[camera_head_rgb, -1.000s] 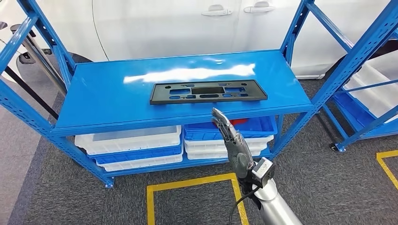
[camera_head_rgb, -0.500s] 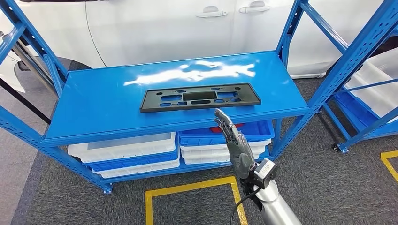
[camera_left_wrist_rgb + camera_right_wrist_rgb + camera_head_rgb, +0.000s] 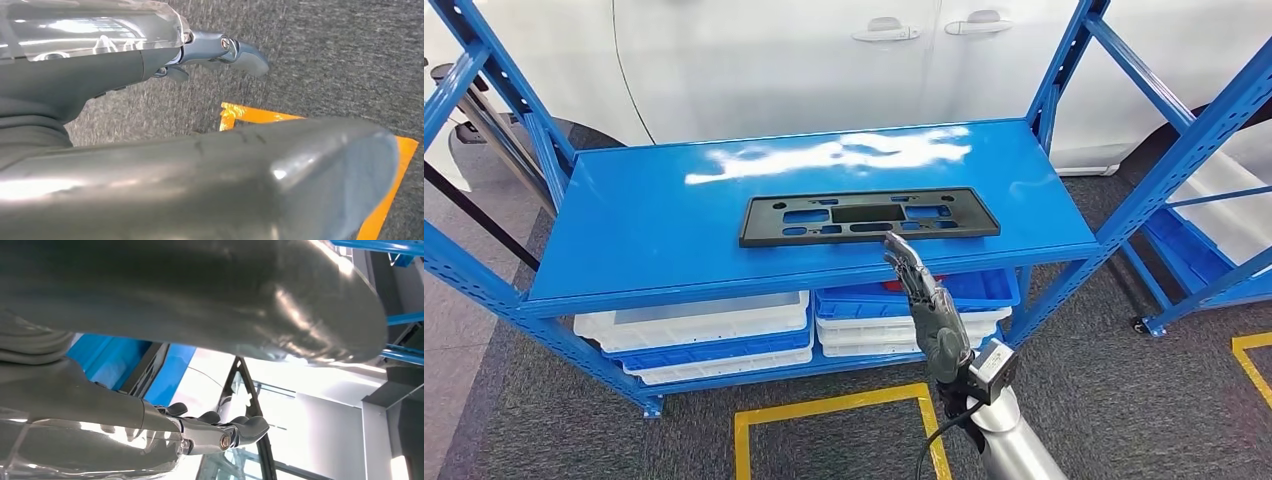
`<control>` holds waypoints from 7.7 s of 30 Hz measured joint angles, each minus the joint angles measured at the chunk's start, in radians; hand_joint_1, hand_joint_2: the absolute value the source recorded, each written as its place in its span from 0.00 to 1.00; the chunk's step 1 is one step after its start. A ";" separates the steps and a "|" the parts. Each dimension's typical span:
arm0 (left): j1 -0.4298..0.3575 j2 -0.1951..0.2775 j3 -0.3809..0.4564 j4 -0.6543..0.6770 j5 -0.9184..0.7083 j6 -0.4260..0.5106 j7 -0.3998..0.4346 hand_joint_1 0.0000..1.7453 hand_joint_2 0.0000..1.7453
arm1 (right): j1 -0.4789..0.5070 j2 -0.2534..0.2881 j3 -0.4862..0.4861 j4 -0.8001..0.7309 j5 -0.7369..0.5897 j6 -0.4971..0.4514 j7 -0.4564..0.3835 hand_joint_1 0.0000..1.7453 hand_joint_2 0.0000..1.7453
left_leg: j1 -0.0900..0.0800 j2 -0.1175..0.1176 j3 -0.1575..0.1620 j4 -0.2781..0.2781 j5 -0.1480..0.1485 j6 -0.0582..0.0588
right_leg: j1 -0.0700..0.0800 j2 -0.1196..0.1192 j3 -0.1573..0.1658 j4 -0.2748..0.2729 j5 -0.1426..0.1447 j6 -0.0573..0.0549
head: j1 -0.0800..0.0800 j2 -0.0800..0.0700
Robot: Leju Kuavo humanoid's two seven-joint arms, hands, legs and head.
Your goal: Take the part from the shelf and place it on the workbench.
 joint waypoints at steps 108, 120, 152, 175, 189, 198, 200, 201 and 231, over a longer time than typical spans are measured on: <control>-0.009 -0.017 -0.003 0.000 -0.072 -0.017 -0.069 0.00 0.00 | -0.361 0.187 0.483 0.645 1.416 -0.836 0.511 0.00 1.00 | 0.005 0.002 -0.128 0.246 -0.085 -0.065 | 0.011 -0.004 0.108 -0.250 0.105 -0.061 | 0.000 0.000; -0.010 -0.012 -0.004 0.000 -0.092 -0.026 -0.072 0.00 0.00 | -0.412 0.195 0.509 0.776 1.507 -0.844 0.631 0.00 1.00 | 0.002 0.003 -0.021 -0.001 0.020 -0.007 | 0.010 -0.001 0.000 -0.009 -0.027 -0.010 | 0.000 0.000; -0.011 -0.003 -0.020 0.000 -0.109 -0.028 -0.072 0.00 0.00 | -0.535 0.146 0.377 1.043 1.505 -0.812 0.788 1.00 1.00 | 0.004 0.001 -0.016 0.004 0.014 -0.007 | 0.004 0.000 -0.028 0.042 -0.032 0.000 | 0.000 0.000; -0.002 -0.004 -0.024 0.000 -0.115 -0.065 -0.194 0.00 0.00 | -0.547 0.151 0.342 1.061 1.502 -0.838 0.751 1.00 1.00 | 0.011 0.001 -0.015 0.014 0.005 -0.048 | 0.010 0.001 0.113 -0.244 0.100 -0.028 | 0.000 0.000; -0.011 -0.002 -0.025 0.000 -0.110 -0.114 -0.173 0.00 0.00 | -0.400 0.151 0.094 0.606 0.752 -0.809 0.055 1.00 1.00 | 0.007 -0.003 -0.017 0.015 0.007 -0.024 | 0.005 0.000 0.086 -0.207 0.101 -0.011 | 0.000 0.000; -0.015 0.000 -0.025 0.000 -0.111 -0.128 -0.217 0.00 0.00 | -0.250 0.036 0.132 -0.175 0.012 -0.444 -0.004 1.00 1.00 | 0.010 0.001 -0.130 0.268 -0.132 -0.061 | 0.005 0.001 0.100 -0.245 0.103 -0.054 | 0.000 0.000; -0.015 0.000 -0.025 0.000 -0.110 -0.128 -0.224 0.00 0.00 | -0.226 0.024 0.137 -0.277 -0.026 -0.377 -0.004 1.00 1.00 | 0.010 0.001 -0.144 0.297 -0.120 -0.060 | 0.009 0.000 0.104 -0.244 0.100 -0.055 | 0.000 0.000; -0.015 0.000 -0.025 0.000 -0.109 -0.128 -0.226 0.00 0.00 | -0.215 0.020 0.139 -0.316 -0.041 -0.344 -0.004 1.00 1.00 | 0.009 0.001 -0.122 0.251 -0.087 -0.057 | 0.010 0.000 0.107 -0.243 0.098 -0.054 | 0.000 0.000; -0.026 -0.012 0.018 0.001 -0.076 -0.099 -0.215 0.00 0.00 | -0.075 -0.025 0.257 -0.269 -0.294 0.240 0.000 1.00 1.00 | 0.008 0.001 -0.094 0.273 -0.152 -0.060 | 0.011 -0.008 0.054 -0.231 0.135 -0.060 | 0.000 0.000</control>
